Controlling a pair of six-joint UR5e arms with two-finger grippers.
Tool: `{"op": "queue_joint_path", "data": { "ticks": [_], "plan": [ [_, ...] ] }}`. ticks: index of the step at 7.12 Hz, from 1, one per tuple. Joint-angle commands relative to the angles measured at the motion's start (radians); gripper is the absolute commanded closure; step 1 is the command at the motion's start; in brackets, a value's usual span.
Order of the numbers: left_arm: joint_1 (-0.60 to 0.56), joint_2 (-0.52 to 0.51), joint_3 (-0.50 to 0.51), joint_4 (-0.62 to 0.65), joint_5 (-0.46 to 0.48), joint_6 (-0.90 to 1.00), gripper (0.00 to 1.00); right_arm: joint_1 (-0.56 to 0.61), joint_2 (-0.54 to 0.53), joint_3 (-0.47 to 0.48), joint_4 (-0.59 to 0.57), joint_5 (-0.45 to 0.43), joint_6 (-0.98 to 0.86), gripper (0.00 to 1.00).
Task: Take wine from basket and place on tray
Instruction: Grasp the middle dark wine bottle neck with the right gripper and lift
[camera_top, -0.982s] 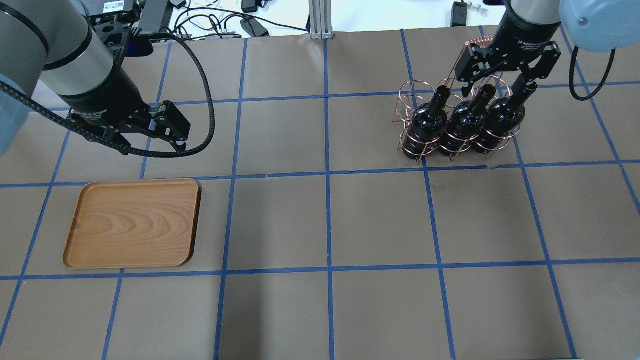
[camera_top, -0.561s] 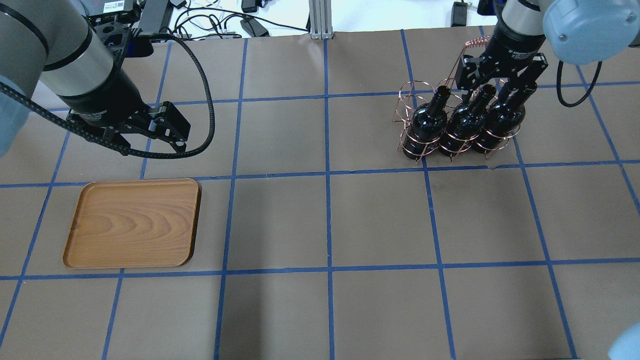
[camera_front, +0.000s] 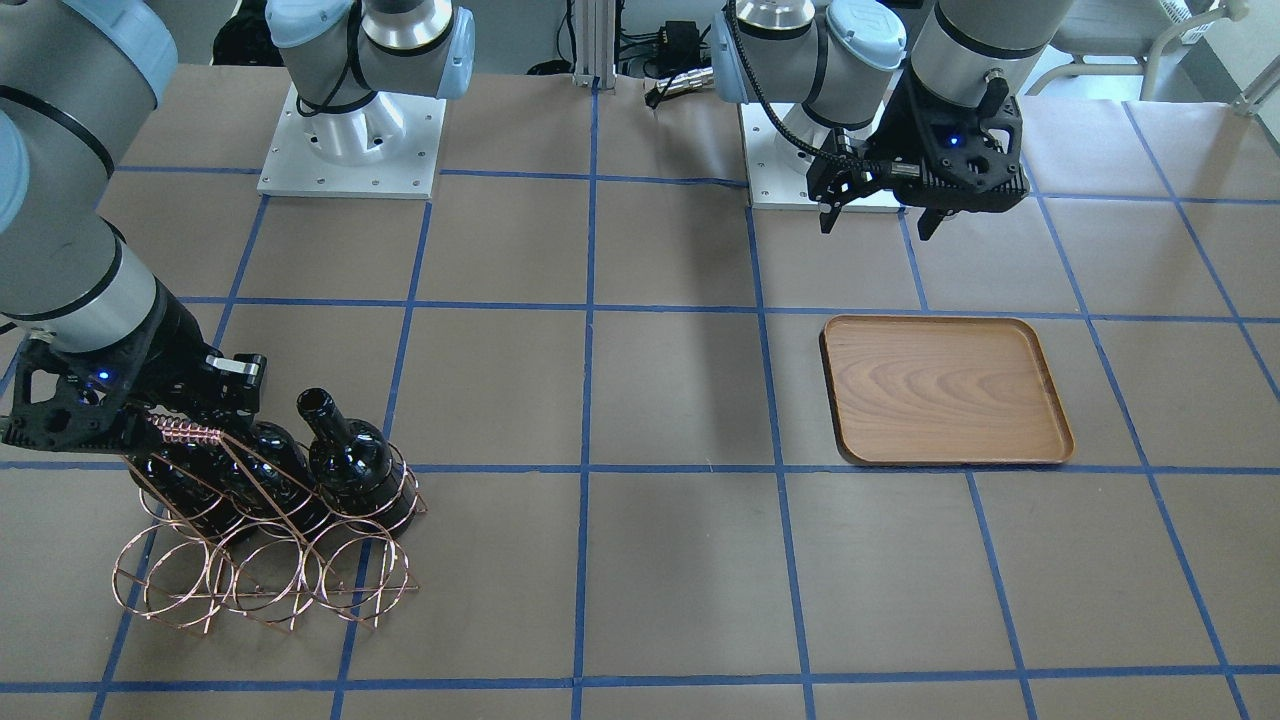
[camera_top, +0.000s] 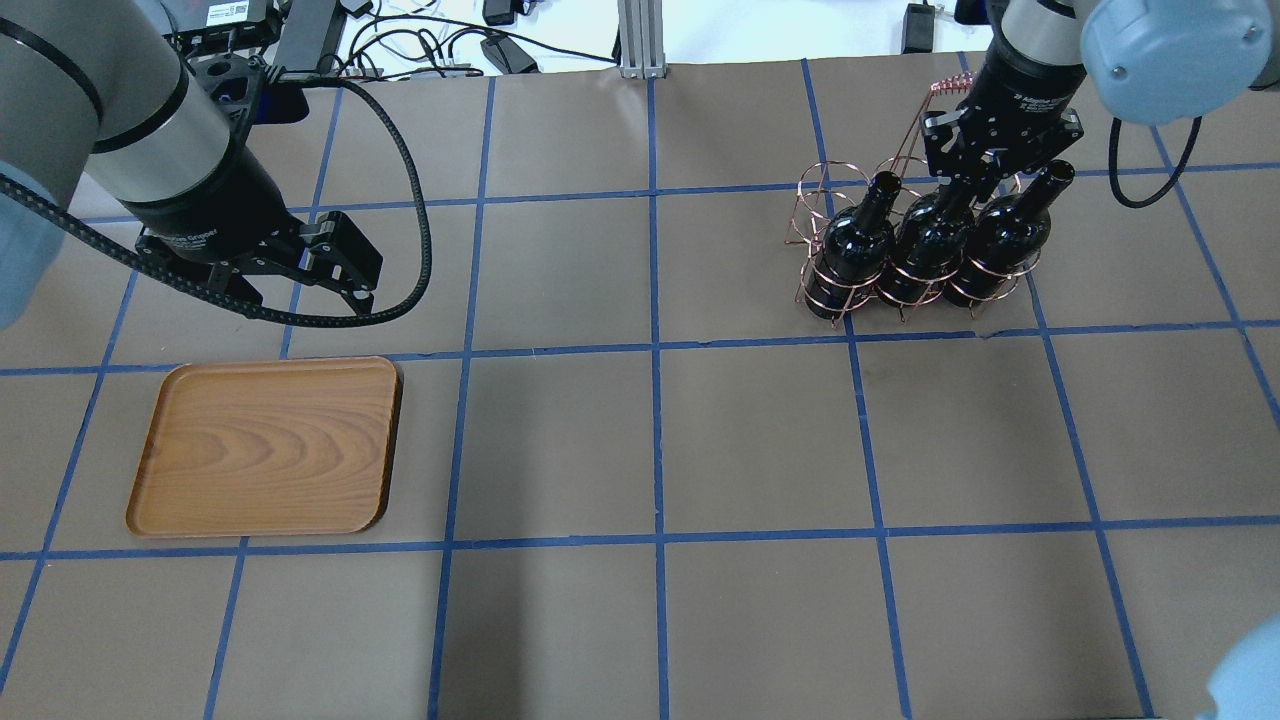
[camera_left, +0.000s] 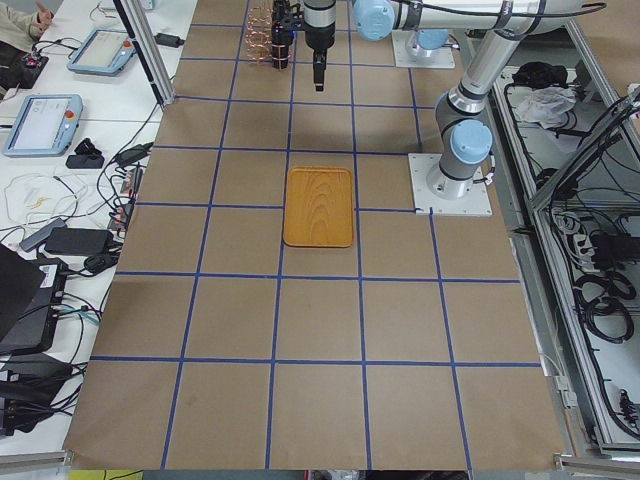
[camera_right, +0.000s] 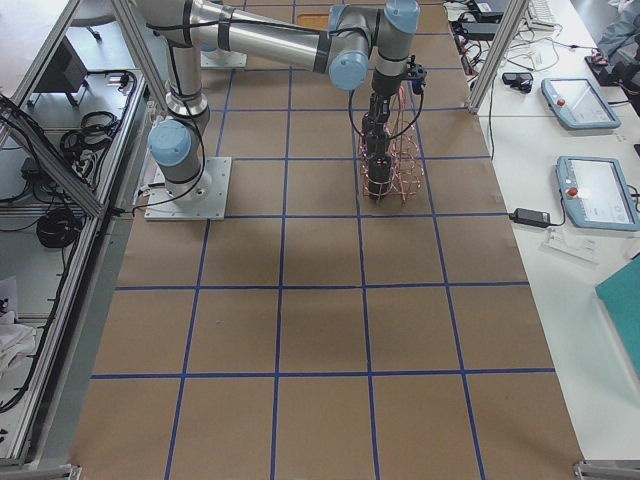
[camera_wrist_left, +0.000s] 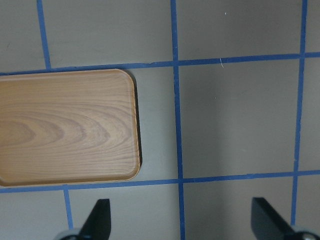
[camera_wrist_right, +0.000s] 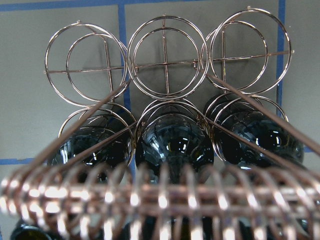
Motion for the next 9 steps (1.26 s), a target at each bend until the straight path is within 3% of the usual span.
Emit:
{"op": "queue_joint_path", "data": {
  "ticks": [1,3,5,7,9],
  "plan": [
    [0.0,0.001,-0.002,0.0,-0.008,-0.001,0.0,0.0,-0.023,-0.089,0.079,-0.003,0.002,0.86],
    [0.0,0.001,-0.002,0.0,-0.005,0.0,0.0,0.0,-0.093,-0.146,0.205,-0.003,0.002,0.86],
    [0.002,0.001,-0.002,0.003,-0.005,0.017,0.0,0.012,-0.193,-0.139,0.313,-0.031,0.005,0.86],
    [0.002,-0.002,-0.002,0.003,-0.006,0.014,0.0,0.122,-0.193,-0.131,0.343,-0.036,0.195,0.89],
    [0.002,0.0,-0.002,0.003,-0.006,0.017,0.0,0.26,-0.128,-0.116,0.326,-0.021,0.328,0.93]
  ]
}}
